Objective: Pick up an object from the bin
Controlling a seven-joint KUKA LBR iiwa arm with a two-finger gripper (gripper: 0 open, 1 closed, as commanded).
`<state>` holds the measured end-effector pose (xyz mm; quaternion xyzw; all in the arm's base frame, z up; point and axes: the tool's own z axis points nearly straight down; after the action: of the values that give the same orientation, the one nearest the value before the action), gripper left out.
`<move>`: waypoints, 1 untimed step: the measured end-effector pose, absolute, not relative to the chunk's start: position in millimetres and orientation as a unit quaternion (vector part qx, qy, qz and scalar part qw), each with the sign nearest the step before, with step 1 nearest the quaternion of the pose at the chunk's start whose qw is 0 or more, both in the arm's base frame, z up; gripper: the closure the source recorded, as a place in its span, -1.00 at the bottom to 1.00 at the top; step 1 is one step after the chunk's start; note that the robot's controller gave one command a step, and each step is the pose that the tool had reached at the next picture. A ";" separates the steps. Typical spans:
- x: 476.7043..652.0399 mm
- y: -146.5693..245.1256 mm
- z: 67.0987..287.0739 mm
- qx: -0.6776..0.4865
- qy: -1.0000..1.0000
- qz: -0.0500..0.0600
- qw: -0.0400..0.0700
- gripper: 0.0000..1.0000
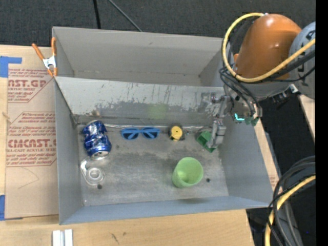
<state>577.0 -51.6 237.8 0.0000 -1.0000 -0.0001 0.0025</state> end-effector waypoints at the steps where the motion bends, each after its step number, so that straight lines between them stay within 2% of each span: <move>1: 509.4 -26.8 71.8 0.101 -0.995 -0.001 0.002 -1.00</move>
Offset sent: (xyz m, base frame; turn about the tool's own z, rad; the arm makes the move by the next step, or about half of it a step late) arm -0.0660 0.0239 -0.1629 -0.2036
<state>509.4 -26.8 71.8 0.1015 -0.9948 -0.0008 0.0020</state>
